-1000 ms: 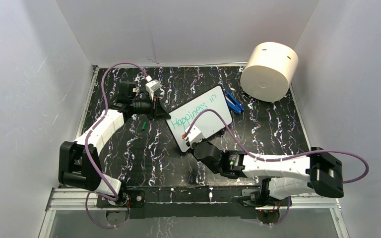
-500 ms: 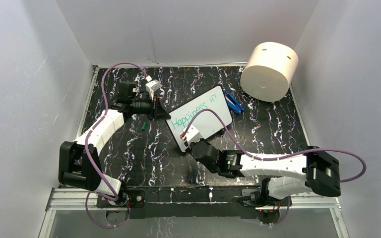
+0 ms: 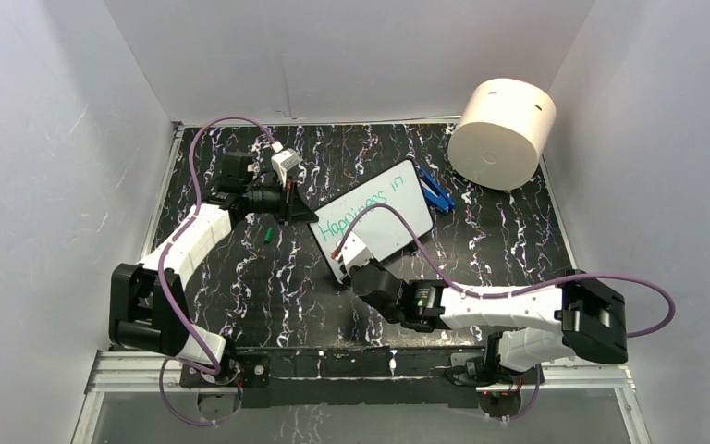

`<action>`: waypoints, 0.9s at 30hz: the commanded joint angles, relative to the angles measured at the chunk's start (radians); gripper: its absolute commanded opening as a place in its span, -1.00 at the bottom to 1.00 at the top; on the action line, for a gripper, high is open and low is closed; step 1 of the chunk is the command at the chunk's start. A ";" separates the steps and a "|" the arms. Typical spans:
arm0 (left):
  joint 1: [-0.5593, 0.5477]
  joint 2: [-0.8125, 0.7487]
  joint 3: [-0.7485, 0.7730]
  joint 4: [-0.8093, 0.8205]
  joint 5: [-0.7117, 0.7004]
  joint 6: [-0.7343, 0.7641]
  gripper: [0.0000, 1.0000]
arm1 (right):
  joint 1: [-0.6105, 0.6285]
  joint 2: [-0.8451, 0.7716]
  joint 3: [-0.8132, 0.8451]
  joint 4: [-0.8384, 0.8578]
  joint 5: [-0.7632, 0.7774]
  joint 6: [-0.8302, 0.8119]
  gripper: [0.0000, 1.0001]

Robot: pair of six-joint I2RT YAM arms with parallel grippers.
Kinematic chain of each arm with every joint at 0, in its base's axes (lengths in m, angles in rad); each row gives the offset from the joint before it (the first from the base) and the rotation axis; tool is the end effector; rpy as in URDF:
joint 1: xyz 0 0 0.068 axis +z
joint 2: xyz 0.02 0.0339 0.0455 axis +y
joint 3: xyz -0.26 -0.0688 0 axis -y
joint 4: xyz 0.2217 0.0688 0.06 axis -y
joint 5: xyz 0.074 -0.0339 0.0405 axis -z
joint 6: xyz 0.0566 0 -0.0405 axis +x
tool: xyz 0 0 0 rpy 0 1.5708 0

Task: Write a sentence on the whiteboard

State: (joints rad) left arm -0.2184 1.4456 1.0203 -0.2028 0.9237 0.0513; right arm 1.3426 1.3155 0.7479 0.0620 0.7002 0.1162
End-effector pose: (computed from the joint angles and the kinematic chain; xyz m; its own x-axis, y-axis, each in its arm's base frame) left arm 0.2848 -0.1095 0.2711 -0.5339 0.1502 -0.8321 0.7893 0.4416 -0.4267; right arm 0.0980 0.2607 0.2397 -0.1804 -0.3849 -0.9052 -0.6005 0.7720 -0.2086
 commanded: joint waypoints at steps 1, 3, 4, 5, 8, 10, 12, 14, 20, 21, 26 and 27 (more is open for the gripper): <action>-0.007 0.041 -0.013 -0.044 -0.129 0.056 -1.00 | 0.006 0.005 0.056 0.030 0.048 0.014 -1.00; -0.007 0.041 -0.013 -0.045 -0.131 0.056 -1.00 | 0.004 0.013 0.062 0.013 0.052 0.020 -1.00; -0.007 0.041 -0.014 -0.045 -0.131 0.055 -1.00 | 0.005 0.019 0.066 0.004 0.054 0.024 -1.00; -0.007 0.041 -0.013 -0.045 -0.131 0.055 -1.00 | 0.005 0.023 0.069 -0.004 0.056 0.026 -1.00; -0.007 0.041 -0.013 -0.044 -0.129 0.055 -1.00 | 0.004 0.037 0.078 -0.028 0.055 0.035 -1.00; -0.007 0.042 -0.012 -0.045 -0.130 0.055 -1.00 | 0.005 0.047 0.087 -0.047 0.050 0.042 -1.00; -0.007 0.041 -0.011 -0.045 -0.129 0.055 -1.00 | 0.004 0.054 0.095 -0.060 0.043 0.046 -1.00; -0.007 0.041 -0.013 -0.045 -0.132 0.055 -1.00 | 0.004 0.061 0.107 -0.098 0.039 0.057 -1.00; -0.007 0.041 -0.014 -0.045 -0.133 0.055 -1.00 | 0.005 0.066 0.117 -0.160 0.032 0.092 -1.00; -0.007 0.041 -0.013 -0.044 -0.133 0.055 -1.00 | 0.005 0.067 0.117 -0.175 0.035 0.099 -1.00; -0.007 0.041 -0.011 -0.045 -0.134 0.056 -1.00 | 0.005 0.064 0.113 -0.213 0.056 0.131 -1.00; -0.007 0.041 -0.012 -0.045 -0.134 0.055 -1.00 | 0.005 0.061 0.111 -0.213 0.060 0.132 -1.00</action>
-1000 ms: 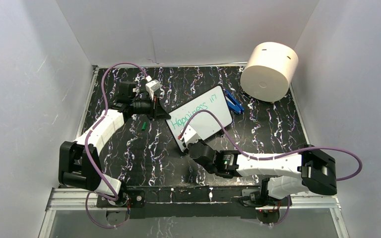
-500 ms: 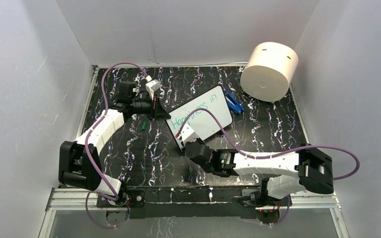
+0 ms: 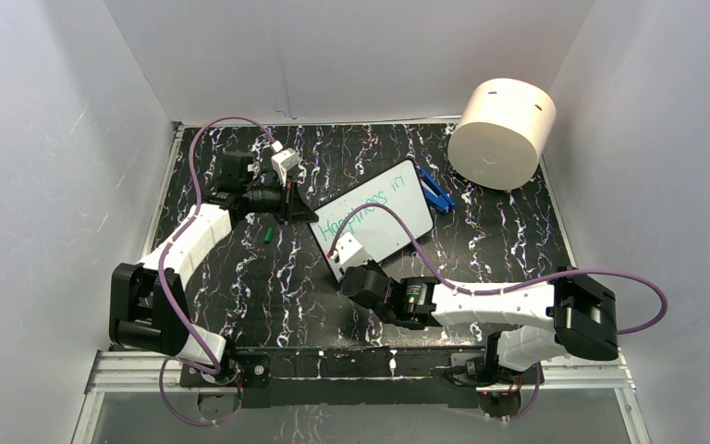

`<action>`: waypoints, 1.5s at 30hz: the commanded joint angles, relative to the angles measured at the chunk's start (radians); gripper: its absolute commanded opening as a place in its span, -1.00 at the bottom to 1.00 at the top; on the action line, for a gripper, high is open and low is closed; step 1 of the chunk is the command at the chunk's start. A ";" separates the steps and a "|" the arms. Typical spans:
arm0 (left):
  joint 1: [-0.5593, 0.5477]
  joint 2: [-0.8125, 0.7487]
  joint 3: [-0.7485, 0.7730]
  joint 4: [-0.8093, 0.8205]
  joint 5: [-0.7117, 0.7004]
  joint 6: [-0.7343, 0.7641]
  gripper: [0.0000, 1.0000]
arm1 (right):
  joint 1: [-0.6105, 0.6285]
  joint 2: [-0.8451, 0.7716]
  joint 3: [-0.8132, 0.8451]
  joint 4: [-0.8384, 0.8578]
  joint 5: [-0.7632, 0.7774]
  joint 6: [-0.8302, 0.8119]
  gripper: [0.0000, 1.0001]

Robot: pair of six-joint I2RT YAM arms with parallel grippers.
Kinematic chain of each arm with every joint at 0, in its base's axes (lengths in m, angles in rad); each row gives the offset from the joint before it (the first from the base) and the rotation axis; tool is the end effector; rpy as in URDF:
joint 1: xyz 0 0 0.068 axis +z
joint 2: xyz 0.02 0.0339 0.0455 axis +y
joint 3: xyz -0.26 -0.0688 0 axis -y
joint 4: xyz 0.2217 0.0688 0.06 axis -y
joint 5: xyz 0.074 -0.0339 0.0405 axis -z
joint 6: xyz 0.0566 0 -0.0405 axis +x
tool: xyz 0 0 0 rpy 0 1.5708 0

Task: Write a sentence on the whiteboard

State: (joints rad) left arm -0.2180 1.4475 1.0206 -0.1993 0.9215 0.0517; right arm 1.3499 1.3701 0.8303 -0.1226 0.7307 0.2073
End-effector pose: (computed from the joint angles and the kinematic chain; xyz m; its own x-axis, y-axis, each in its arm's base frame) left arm 0.2855 -0.1094 0.2709 -0.5321 0.1499 -0.8333 0.7894 0.4436 -0.4243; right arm 0.0984 0.2657 0.2344 -0.2577 -0.4480 -0.8561 -0.5705 0.7857 -0.2394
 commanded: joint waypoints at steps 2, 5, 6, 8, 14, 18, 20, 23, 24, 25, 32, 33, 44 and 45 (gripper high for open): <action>-0.007 0.039 -0.013 -0.048 -0.133 0.056 -1.00 | -0.003 0.001 0.025 -0.024 0.038 0.041 -1.00; -0.007 0.039 -0.013 -0.048 -0.133 0.056 -1.00 | -0.003 -0.013 0.019 -0.002 0.033 0.032 -1.00; -0.007 0.039 -0.013 -0.048 -0.133 0.055 -1.00 | -0.002 -0.020 0.015 0.010 0.027 0.029 -1.00; -0.007 0.039 -0.013 -0.048 -0.135 0.055 -1.00 | -0.003 -0.033 0.010 0.023 0.026 0.023 -1.00; -0.007 0.039 -0.014 -0.048 -0.134 0.055 -1.00 | -0.003 -0.060 -0.004 0.067 0.058 0.009 -1.00; -0.007 0.036 -0.013 -0.048 -0.135 0.055 -1.00 | -0.002 -0.062 -0.003 0.089 0.062 -0.005 -1.00; -0.007 0.036 -0.013 -0.048 -0.135 0.054 -1.00 | -0.002 -0.054 -0.004 0.097 0.070 -0.011 -1.00; -0.007 0.036 -0.013 -0.048 -0.135 0.055 -1.00 | -0.002 -0.043 0.001 0.095 0.084 -0.009 -1.00; -0.007 0.036 -0.013 -0.048 -0.134 0.055 -1.00 | -0.003 -0.041 0.000 0.096 0.090 -0.007 -1.00; -0.007 0.036 -0.014 -0.048 -0.134 0.056 -1.00 | -0.002 -0.039 0.002 0.096 0.096 -0.006 -1.00; -0.007 0.036 -0.012 -0.048 -0.134 0.054 -1.00 | -0.003 -0.030 0.005 0.097 0.100 -0.008 -1.00; -0.007 0.036 -0.012 -0.048 -0.132 0.054 -1.00 | -0.003 -0.026 0.008 0.095 0.095 -0.010 -1.00; -0.007 0.034 -0.012 -0.048 -0.133 0.054 -1.00 | -0.007 0.022 0.033 0.050 0.060 -0.003 -1.00; -0.007 0.034 -0.012 -0.049 -0.134 0.054 -1.00 | -0.007 0.026 0.038 0.041 0.053 -0.002 -1.00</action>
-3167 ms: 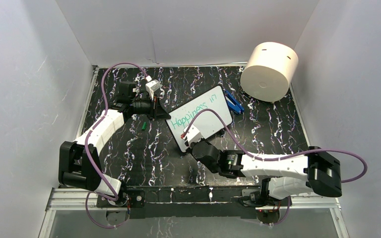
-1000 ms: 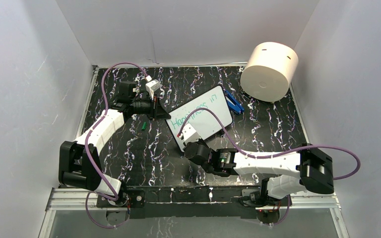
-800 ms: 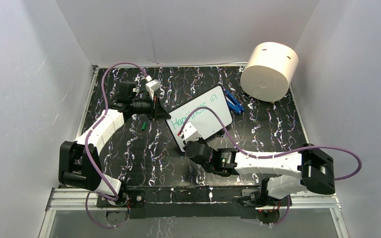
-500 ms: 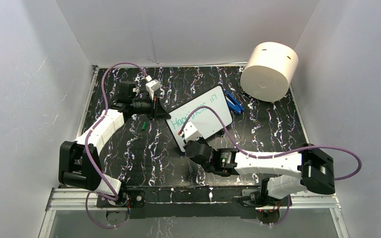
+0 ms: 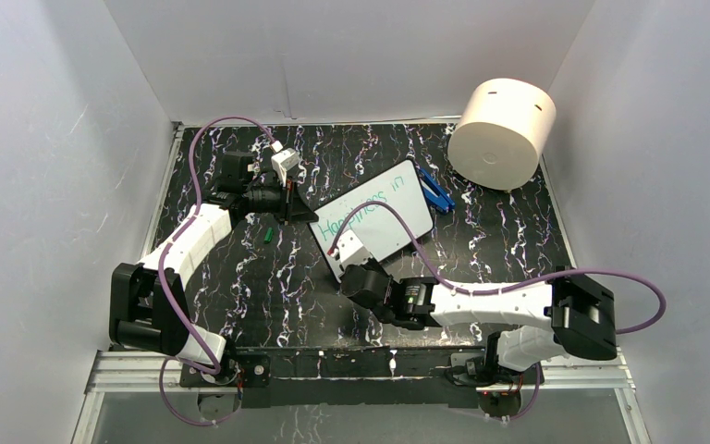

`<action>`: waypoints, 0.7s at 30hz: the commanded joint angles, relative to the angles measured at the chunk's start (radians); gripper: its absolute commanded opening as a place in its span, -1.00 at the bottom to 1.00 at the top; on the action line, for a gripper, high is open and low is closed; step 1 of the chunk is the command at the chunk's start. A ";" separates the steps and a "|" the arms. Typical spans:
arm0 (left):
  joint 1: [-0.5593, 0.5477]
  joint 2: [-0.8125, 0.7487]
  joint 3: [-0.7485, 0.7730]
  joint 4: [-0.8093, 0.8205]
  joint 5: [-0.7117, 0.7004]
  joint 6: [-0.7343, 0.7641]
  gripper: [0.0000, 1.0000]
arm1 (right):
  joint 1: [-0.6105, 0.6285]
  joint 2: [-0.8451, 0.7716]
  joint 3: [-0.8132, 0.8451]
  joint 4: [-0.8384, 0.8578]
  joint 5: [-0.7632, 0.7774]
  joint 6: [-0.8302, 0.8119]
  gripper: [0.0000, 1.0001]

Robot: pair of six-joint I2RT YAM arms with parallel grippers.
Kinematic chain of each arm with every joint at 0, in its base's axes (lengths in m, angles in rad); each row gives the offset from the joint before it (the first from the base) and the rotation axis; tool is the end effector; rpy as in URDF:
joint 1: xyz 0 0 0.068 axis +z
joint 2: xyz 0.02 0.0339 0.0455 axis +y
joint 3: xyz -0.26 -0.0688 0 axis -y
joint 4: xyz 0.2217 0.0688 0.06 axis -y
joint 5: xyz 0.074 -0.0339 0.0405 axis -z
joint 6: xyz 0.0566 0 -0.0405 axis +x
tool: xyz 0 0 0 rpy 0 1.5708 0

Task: Write a sentence on the whiteboard

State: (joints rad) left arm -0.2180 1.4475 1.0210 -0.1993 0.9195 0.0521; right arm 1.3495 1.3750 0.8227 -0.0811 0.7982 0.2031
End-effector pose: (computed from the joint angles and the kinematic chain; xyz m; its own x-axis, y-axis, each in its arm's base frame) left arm 0.2856 -0.1094 0.2710 -0.5315 0.1501 -0.8337 0.7892 0.4452 -0.4230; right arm 0.1012 0.2654 0.2361 -0.2391 -0.4211 -0.8749 -0.5167 0.8181 -0.2526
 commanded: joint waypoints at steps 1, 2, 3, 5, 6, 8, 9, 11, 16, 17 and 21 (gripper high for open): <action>-0.007 0.034 -0.012 -0.048 -0.131 0.054 -1.00 | -0.006 0.025 0.051 -0.013 -0.022 0.003 -1.00; -0.007 0.035 -0.013 -0.048 -0.130 0.054 -1.00 | -0.006 0.030 0.057 -0.023 -0.030 0.005 -1.00; -0.007 0.034 -0.012 -0.048 -0.130 0.054 -1.00 | -0.006 0.035 0.064 -0.038 -0.039 0.008 -1.00; -0.007 0.035 -0.013 -0.048 -0.130 0.054 -1.00 | -0.006 0.044 0.079 -0.072 -0.052 0.019 -1.00; -0.007 0.034 -0.013 -0.048 -0.130 0.054 -1.00 | -0.006 0.047 0.083 -0.084 -0.061 0.023 -1.00; -0.007 0.034 -0.013 -0.048 -0.130 0.054 -1.00 | -0.006 0.049 0.087 -0.100 -0.080 0.027 -1.00; -0.007 0.034 -0.012 -0.048 -0.130 0.054 -1.00 | -0.006 0.050 0.088 -0.104 -0.090 0.029 -1.00; -0.007 0.034 -0.013 -0.048 -0.130 0.054 -1.00 | -0.006 0.055 0.091 -0.115 -0.107 0.031 -1.00; -0.007 0.034 -0.013 -0.048 -0.131 0.054 -1.00 | -0.005 0.077 0.099 -0.141 -0.139 0.045 -1.00; -0.007 0.036 -0.012 -0.049 -0.131 0.054 -1.00 | -0.004 0.080 0.099 -0.143 -0.145 0.045 -1.00; -0.007 0.037 -0.011 -0.048 -0.131 0.054 -1.00 | -0.004 0.076 0.099 -0.147 -0.156 0.050 -1.00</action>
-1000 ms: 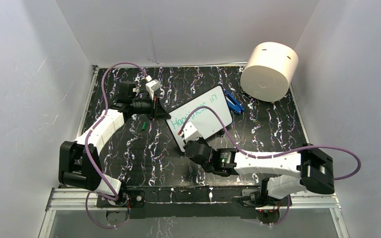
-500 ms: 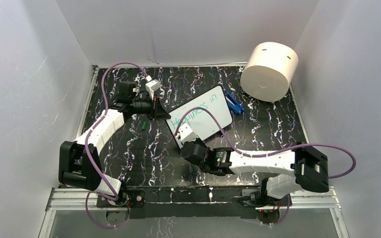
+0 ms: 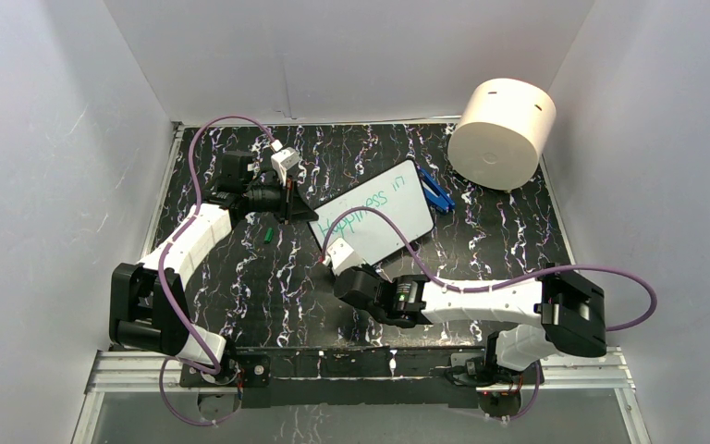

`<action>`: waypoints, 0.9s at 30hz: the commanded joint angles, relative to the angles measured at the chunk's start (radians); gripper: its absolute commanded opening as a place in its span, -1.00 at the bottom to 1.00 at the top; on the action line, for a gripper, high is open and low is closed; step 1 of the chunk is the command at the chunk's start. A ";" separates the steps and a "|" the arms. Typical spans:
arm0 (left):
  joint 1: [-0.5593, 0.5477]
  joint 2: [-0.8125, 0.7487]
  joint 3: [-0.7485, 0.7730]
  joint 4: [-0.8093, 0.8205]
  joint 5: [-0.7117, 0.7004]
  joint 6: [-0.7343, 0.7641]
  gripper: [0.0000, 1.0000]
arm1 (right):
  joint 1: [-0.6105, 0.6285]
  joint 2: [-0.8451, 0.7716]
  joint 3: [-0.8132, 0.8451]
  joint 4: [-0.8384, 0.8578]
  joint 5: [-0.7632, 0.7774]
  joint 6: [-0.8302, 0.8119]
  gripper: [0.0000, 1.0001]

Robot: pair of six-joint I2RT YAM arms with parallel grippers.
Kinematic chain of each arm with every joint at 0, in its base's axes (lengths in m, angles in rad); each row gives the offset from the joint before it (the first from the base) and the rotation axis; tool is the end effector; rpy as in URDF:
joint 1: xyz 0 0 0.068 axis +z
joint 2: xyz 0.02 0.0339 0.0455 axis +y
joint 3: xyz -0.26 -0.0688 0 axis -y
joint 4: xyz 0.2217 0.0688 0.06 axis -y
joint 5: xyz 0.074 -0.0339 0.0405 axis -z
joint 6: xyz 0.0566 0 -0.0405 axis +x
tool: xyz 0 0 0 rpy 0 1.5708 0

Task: Write a sentence on the whiteboard

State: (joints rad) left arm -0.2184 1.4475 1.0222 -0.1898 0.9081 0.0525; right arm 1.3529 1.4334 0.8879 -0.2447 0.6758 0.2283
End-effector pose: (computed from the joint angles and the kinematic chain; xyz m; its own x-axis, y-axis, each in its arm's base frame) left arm 0.2867 -0.1093 0.2719 -0.5226 0.1491 -0.8395 0.7904 0.4539 -0.4114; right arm 0.0969 0.2737 0.2234 -0.3005 -0.5403 -0.7860 -0.6145 0.7399 -0.2736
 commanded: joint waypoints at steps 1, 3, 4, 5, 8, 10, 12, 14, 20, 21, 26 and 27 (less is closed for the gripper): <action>-0.007 0.037 -0.012 -0.058 -0.120 0.053 -1.00 | -0.009 0.012 0.033 0.016 -0.033 0.026 -1.00; -0.007 0.036 -0.012 -0.058 -0.121 0.053 -1.00 | -0.008 -0.010 0.030 0.017 -0.026 0.026 -1.00; -0.007 0.036 -0.013 -0.057 -0.121 0.053 -1.00 | -0.009 -0.027 0.026 0.020 -0.020 0.025 -1.00; -0.007 0.036 -0.013 -0.058 -0.121 0.053 -1.00 | -0.009 -0.043 0.021 0.026 -0.012 0.023 -1.00; -0.007 0.036 -0.014 -0.057 -0.122 0.053 -1.00 | -0.009 -0.088 -0.004 0.053 0.032 0.012 -1.00; -0.006 0.036 -0.013 -0.057 -0.122 0.053 -1.00 | -0.008 -0.118 -0.021 0.071 0.067 0.007 -1.00; -0.007 0.036 -0.013 -0.058 -0.123 0.053 -1.00 | -0.010 -0.140 -0.041 0.092 0.090 0.000 -1.00; -0.007 0.037 -0.013 -0.057 -0.123 0.053 -1.00 | -0.010 -0.154 -0.051 0.112 0.113 -0.006 -1.00; -0.007 0.039 -0.013 -0.058 -0.121 0.055 -1.00 | -0.021 -0.145 -0.059 0.137 0.134 -0.006 -1.00; -0.007 0.039 -0.013 -0.058 -0.121 0.055 -1.00 | -0.022 -0.141 -0.061 0.143 0.132 -0.006 -1.00; -0.007 0.043 -0.013 -0.058 -0.121 0.055 -1.00 | -0.029 -0.131 -0.071 0.173 0.134 -0.010 -1.00; -0.007 0.043 -0.013 -0.058 -0.121 0.055 -1.00 | -0.030 -0.131 -0.073 0.181 0.130 -0.015 -1.00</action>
State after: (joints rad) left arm -0.2192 1.4479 1.0225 -0.1898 0.9092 0.0521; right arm 1.3296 1.3025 0.8204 -0.1432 0.7727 0.2279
